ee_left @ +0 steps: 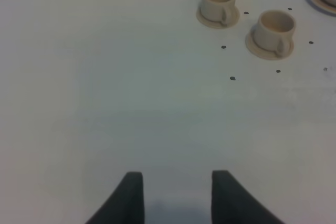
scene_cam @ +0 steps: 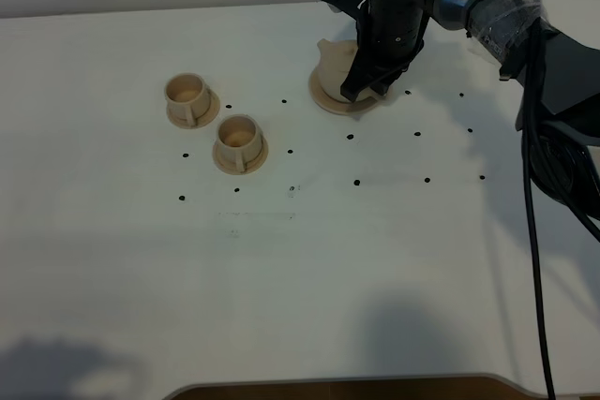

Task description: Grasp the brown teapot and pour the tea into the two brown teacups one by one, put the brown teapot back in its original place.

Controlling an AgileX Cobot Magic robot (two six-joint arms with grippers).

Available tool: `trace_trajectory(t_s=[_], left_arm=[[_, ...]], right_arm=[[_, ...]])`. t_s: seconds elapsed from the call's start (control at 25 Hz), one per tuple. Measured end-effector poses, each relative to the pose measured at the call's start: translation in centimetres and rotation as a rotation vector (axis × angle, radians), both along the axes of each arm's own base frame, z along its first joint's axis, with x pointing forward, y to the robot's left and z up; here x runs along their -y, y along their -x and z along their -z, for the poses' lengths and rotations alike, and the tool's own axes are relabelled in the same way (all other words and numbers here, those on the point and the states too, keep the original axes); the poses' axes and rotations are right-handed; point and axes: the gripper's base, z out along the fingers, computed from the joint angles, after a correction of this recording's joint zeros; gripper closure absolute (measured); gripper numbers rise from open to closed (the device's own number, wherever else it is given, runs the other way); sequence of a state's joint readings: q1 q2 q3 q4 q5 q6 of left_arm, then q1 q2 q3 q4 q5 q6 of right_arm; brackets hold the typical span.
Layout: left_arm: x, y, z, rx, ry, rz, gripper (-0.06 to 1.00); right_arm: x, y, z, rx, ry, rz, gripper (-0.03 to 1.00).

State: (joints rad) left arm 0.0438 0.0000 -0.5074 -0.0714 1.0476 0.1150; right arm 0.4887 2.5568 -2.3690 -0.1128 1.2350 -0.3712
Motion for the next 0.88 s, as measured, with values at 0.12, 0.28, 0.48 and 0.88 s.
trace_trajectory(t_s=[0.12,0.28,0.48,0.88], left_arm=[[0.00,0.00,0.00,0.000,0.000,0.000,0.61],[0.00,0.00,0.00,0.000,0.000,0.000,0.61],[0.00,0.00,0.00,0.000,0.000,0.000,0.61],[0.00,0.00,0.00,0.000,0.000,0.000,0.61]], right_arm=[[-0.01,0.01,0.00,-0.001,-0.001,-0.003,0.69],[-0.13,0.10,0.02,-0.012,-0.014,-0.002,0.77],[-0.31,0.22,0.06,-0.026,-0.033,-0.007,0.88],[-0.97,0.35,-0.66,-0.032,-0.098,0.013,0.88]])
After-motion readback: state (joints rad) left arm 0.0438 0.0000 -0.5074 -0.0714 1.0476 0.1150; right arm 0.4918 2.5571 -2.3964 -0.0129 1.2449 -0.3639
